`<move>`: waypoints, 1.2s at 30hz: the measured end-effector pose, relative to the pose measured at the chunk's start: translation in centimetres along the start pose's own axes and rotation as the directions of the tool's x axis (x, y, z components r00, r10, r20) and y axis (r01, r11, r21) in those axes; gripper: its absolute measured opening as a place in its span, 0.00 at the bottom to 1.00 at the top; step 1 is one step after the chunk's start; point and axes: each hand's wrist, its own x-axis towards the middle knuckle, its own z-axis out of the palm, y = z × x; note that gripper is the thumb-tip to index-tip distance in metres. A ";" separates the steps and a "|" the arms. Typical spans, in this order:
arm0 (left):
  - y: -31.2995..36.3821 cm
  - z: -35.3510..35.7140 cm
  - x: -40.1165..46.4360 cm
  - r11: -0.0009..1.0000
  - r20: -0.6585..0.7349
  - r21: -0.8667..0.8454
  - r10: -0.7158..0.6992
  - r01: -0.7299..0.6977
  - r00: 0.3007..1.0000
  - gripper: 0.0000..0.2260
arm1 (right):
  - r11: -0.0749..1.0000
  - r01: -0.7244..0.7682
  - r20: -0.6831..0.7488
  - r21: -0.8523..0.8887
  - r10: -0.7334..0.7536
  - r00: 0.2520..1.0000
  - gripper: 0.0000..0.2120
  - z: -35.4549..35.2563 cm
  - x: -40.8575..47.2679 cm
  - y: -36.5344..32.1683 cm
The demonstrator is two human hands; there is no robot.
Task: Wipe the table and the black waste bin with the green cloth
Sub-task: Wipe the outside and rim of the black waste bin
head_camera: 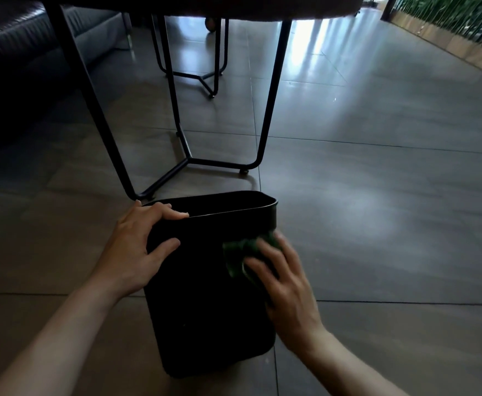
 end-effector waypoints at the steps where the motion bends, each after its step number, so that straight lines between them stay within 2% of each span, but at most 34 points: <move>1: 0.0 0.0 0.0 1.000 -0.004 0.000 0.002 -0.002 1.000 0.21 | 0.999 0.035 0.066 -0.023 -0.034 0.997 0.13 0.1 -1.9 0.1; 2: 0.1 0.1 -0.1 1.000 -0.008 0.001 0.004 -0.004 1.000 0.22 | 0.998 0.044 0.148 -0.042 -0.038 0.988 0.13 0.0 -3.6 0.4; 3: 0.2 0.1 -0.1 1.000 -0.011 0.003 0.005 -0.005 1.000 0.21 | 0.999 -0.019 0.229 -0.041 0.028 0.973 0.15 -0.4 -4.7 0.9; 4: 0.3 0.2 -0.1 1.000 -0.013 0.007 0.001 -0.001 1.000 0.21 | 0.985 -0.167 0.262 -0.037 0.170 0.950 0.16 -0.9 -5.4 1.7; 5: 0.4 0.3 -0.2 1.000 -0.011 0.008 -0.004 0.004 1.000 0.20 | 0.920 -0.392 0.231 -0.019 0.386 0.893 0.14 -1.5 -5.2 2.6; 6: 0.5 0.3 -0.2 1.000 0.003 0.000 -0.006 0.006 1.000 0.19 | 0.757 -0.649 0.186 0.078 0.628 0.755 0.11 -2.4 -4.3 3.6; 7: 0.7 0.4 -0.2 1.000 0.027 -0.020 -0.006 0.006 1.000 0.18 | 0.510 -0.825 0.202 0.244 0.805 0.558 0.08 -3.5 -2.9 4.9; 8: 0.8 0.3 -0.2 0.999 0.057 -0.047 -0.007 0.010 0.998 0.19 | 0.270 -0.872 0.282 0.408 0.871 0.402 0.06 -4.7 -1.5 6.2; 9: 0.9 0.3 -0.2 0.997 0.087 -0.072 -0.007 0.013 0.996 0.20 | 0.099 -0.849 0.363 0.519 0.873 0.324 0.07 -6.2 -0.1 7.3; 10: 1.1 0.3 -0.2 0.996 0.109 -0.089 0.002 0.008 0.994 0.22 | 0.060 -0.829 0.398 0.556 0.857 0.329 0.10 -7.6 1.3 8.0; 11: 1.2 0.3 -0.1 0.995 0.123 -0.097 0.012 0.000 0.992 0.22 | 0.144 -0.835 0.391 0.532 0.833 0.393 0.15 -8.9 2.7 8.5; 12: 1.4 0.3 -0.2 0.995 0.134 -0.103 0.021 -0.007 0.991 0.23 | 0.340 -0.843 0.364 0.417 0.787 0.498 0.19 -9.9 3.5 8.9; 13: 1.5 0.3 -0.2 0.994 0.146 -0.112 0.025 -0.009 0.989 0.23 | 0.566 -0.795 0.361 0.218 0.710 0.605 0.24 -10.7 4.0 9.1; 14: 1.7 0.2 -0.2 0.992 0.158 -0.126 0.029 -0.009 0.987 0.23 | 0.745 -0.667 0.403 0.006 0.609 0.683 0.28 -11.0 4.4 9.0; 15: 1.8 0.1 -0.3 0.990 0.169 -0.142 0.036 -0.012 0.985 0.24 | 0.855 -0.503 0.474 -0.127 0.498 0.726 0.32 -11.1 4.7 8.8; 17: 1.8 -0.3 -0.5 0.983 0.188 -0.181 0.045 -0.010 0.981 0.25 | 0.954 -0.267 0.587 -0.138 0.296 0.754 0.31 -10.9 4.9 8.2; 20: 1.0 -0.8 -0.8 0.978 0.174 -0.210 0.039 -0.002 0.984 0.24 | 0.986 -0.009 0.599 -0.166 0.108 0.794 0.17 -11.0 5.4 7.1; 23: 0.4 -1.2 -1.0 0.985 0.088 -0.174 -0.001 0.016 0.996 0.24 | 0.988 0.043 0.616 -0.147 0.057 0.786 0.14 -12.0 6.1 5.5; 26: 0.4 -1.2 -1.0 0.994 -0.014 -0.081 -0.075 0.074 0.997 0.20 | 0.988 0.098 0.576 -0.121 -0.011 0.817 0.11 -13.3 7.3 2.5; 28: 1.1 -1.4 -0.9 0.996 -0.077 -0.061 -0.073 0.068 0.994 0.16 | 0.977 0.145 0.550 -0.155 -0.037 0.834 0.13 -13.9 8.6 0.3; 30: 3.0 -1.2 -0.9 0.990 -0.099 -0.138 0.008 -0.022 0.995 0.14 | 0.970 0.137 0.544 -0.203 -0.005 0.839 0.15 -13.9 10.1 -1.6; 32: 5.5 -0.6 -1.1 0.968 -0.037 -0.206 0.136 -0.141 0.990 0.17 | 0.966 0.084 0.533 -0.244 0.062 0.844 0.15 -13.4 11.6 -2.9; 34: 6.9 0.4 -1.4 0.963 0.010 -0.134 0.236 -0.232 0.972 0.19 | 0.959 0.033 0.511 -0.280 0.120 0.851 0.14 -12.8 12.6 -3.9; 36: 6.8 0.4 -1.4 0.969 -0.004 -0.069 0.237 -0.237 0.971 0.20 | 0.966 -0.005 0.462 -0.259 0.128 0.877 0.12 -12.1 12.8 -4.5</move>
